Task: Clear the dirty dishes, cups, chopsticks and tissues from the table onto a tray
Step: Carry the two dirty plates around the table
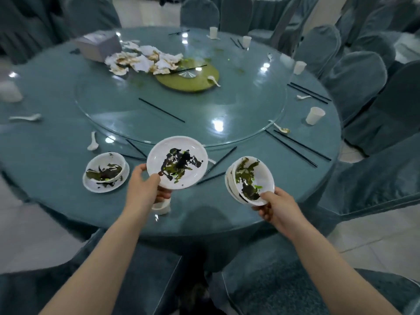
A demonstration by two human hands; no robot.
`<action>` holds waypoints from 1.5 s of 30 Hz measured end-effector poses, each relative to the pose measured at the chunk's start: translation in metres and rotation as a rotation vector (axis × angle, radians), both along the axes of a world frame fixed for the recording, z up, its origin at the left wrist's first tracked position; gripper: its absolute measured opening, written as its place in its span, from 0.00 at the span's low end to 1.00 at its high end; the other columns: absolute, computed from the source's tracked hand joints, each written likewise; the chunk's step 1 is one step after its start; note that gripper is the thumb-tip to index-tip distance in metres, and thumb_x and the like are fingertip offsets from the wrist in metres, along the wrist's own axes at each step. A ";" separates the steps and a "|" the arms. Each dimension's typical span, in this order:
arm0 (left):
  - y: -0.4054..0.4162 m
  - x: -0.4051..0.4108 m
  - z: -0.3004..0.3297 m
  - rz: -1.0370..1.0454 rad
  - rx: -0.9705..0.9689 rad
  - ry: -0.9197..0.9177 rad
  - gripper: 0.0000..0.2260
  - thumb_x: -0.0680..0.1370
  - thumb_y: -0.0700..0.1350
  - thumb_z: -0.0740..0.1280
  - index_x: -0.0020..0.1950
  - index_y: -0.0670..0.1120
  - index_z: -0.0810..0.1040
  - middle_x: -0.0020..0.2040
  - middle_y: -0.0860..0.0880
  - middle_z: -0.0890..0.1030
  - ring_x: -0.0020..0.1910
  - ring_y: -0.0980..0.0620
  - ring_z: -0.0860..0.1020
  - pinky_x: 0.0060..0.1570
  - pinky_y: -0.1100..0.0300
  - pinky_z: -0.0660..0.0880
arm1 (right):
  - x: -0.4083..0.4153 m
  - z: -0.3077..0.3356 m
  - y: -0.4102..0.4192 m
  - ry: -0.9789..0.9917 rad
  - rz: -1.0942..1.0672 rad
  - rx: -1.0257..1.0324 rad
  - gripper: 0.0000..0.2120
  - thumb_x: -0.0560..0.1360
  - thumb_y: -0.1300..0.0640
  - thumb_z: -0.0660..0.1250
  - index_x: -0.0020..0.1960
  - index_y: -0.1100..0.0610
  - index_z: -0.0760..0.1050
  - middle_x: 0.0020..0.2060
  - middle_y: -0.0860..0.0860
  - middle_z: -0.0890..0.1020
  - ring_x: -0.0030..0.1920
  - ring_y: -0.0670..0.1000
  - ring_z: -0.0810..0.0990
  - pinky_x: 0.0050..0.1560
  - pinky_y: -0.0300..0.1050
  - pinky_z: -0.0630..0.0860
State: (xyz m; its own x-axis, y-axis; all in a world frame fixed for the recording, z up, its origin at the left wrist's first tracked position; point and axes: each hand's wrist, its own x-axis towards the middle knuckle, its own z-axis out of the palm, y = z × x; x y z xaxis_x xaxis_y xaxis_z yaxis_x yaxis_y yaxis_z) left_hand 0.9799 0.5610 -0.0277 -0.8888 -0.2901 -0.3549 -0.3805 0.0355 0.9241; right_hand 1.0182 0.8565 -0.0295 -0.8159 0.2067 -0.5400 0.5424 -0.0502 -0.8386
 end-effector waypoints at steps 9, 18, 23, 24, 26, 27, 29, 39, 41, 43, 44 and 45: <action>-0.145 0.068 0.034 0.362 -0.028 0.073 0.15 0.75 0.35 0.56 0.60 0.48 0.65 0.24 0.44 0.80 0.19 0.52 0.74 0.19 0.66 0.69 | -0.031 0.007 -0.122 0.011 0.294 -0.025 0.08 0.76 0.62 0.59 0.54 0.60 0.74 0.30 0.57 0.82 0.25 0.48 0.73 0.26 0.38 0.68; -0.237 0.103 0.040 0.583 -0.058 0.077 0.20 0.74 0.34 0.57 0.65 0.48 0.66 0.30 0.39 0.80 0.21 0.51 0.75 0.19 0.65 0.70 | -0.100 -0.008 -0.226 0.012 0.488 0.002 0.08 0.74 0.62 0.60 0.51 0.60 0.76 0.30 0.59 0.82 0.24 0.49 0.71 0.23 0.38 0.66; -0.263 0.096 0.037 0.719 -0.081 0.031 0.19 0.75 0.34 0.57 0.63 0.50 0.67 0.25 0.43 0.80 0.19 0.53 0.75 0.18 0.67 0.68 | -0.167 -0.030 -0.289 0.046 0.613 0.074 0.08 0.73 0.63 0.59 0.48 0.59 0.75 0.28 0.58 0.81 0.21 0.47 0.71 0.20 0.36 0.65; -0.265 0.094 0.036 0.741 -0.086 0.024 0.18 0.75 0.34 0.57 0.63 0.50 0.67 0.25 0.43 0.80 0.20 0.53 0.75 0.18 0.67 0.68 | -0.178 -0.036 -0.301 0.046 0.637 0.085 0.07 0.73 0.62 0.60 0.48 0.58 0.75 0.28 0.57 0.81 0.21 0.47 0.71 0.20 0.36 0.66; -0.270 0.091 0.031 0.788 -0.096 0.008 0.18 0.76 0.34 0.57 0.62 0.49 0.67 0.26 0.43 0.80 0.20 0.53 0.75 0.18 0.67 0.68 | -0.198 -0.050 -0.322 0.037 0.688 0.125 0.06 0.74 0.61 0.60 0.47 0.57 0.75 0.28 0.56 0.81 0.21 0.46 0.71 0.20 0.36 0.67; -0.270 0.089 0.029 0.806 -0.100 -0.001 0.18 0.76 0.34 0.57 0.63 0.49 0.68 0.26 0.43 0.80 0.20 0.53 0.75 0.19 0.66 0.68 | -0.206 -0.055 -0.330 0.029 0.716 0.153 0.05 0.75 0.61 0.60 0.47 0.57 0.75 0.28 0.56 0.81 0.21 0.47 0.72 0.20 0.36 0.67; -0.272 0.089 0.024 0.831 -0.096 -0.024 0.18 0.76 0.34 0.57 0.64 0.48 0.68 0.28 0.41 0.80 0.21 0.53 0.75 0.19 0.65 0.68 | -0.218 -0.066 -0.344 0.017 0.787 0.216 0.05 0.75 0.62 0.60 0.48 0.57 0.74 0.31 0.58 0.81 0.20 0.47 0.73 0.21 0.36 0.68; -0.272 0.074 -0.012 0.905 -0.046 -0.119 0.17 0.76 0.35 0.58 0.63 0.50 0.69 0.28 0.43 0.81 0.21 0.52 0.76 0.20 0.64 0.69 | -0.243 -0.094 -0.358 0.115 1.158 0.816 0.15 0.74 0.44 0.60 0.52 0.55 0.70 0.40 0.52 0.83 0.37 0.56 0.83 0.39 0.47 0.77; -0.269 0.064 -0.020 0.892 -0.039 -0.140 0.17 0.77 0.36 0.57 0.63 0.51 0.69 0.29 0.42 0.82 0.23 0.51 0.77 0.20 0.63 0.69 | -0.247 -0.093 -0.362 0.079 1.130 0.626 0.07 0.75 0.53 0.59 0.46 0.54 0.74 0.33 0.54 0.83 0.28 0.57 0.83 0.30 0.45 0.78; -0.263 0.049 -0.028 0.863 -0.031 -0.158 0.17 0.77 0.36 0.57 0.63 0.52 0.69 0.30 0.42 0.82 0.23 0.51 0.77 0.21 0.62 0.69 | -0.254 -0.090 -0.357 0.040 1.047 0.466 0.06 0.74 0.59 0.60 0.44 0.53 0.75 0.33 0.55 0.83 0.26 0.57 0.82 0.23 0.41 0.73; -0.259 0.040 -0.032 0.845 -0.027 -0.163 0.17 0.76 0.36 0.57 0.62 0.52 0.69 0.30 0.42 0.82 0.23 0.51 0.77 0.21 0.61 0.69 | -0.258 -0.088 -0.352 0.032 1.002 0.402 0.06 0.73 0.60 0.61 0.45 0.54 0.76 0.32 0.56 0.84 0.25 0.56 0.82 0.22 0.39 0.71; -0.255 0.032 -0.035 0.824 -0.023 -0.169 0.17 0.76 0.36 0.57 0.62 0.52 0.69 0.29 0.42 0.82 0.23 0.51 0.77 0.22 0.61 0.69 | -0.262 -0.086 -0.346 0.037 0.963 0.349 0.05 0.73 0.60 0.62 0.46 0.54 0.76 0.31 0.55 0.83 0.24 0.54 0.80 0.21 0.38 0.69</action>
State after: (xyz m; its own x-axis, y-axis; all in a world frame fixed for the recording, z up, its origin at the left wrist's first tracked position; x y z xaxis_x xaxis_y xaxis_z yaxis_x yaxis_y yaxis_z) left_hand 1.0120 0.3060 -0.0627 -0.3245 -0.8320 -0.4500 -0.4261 -0.2962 0.8548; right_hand 0.7560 0.5101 -0.1156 -0.7334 -0.4042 -0.5466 0.1971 0.6431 -0.7400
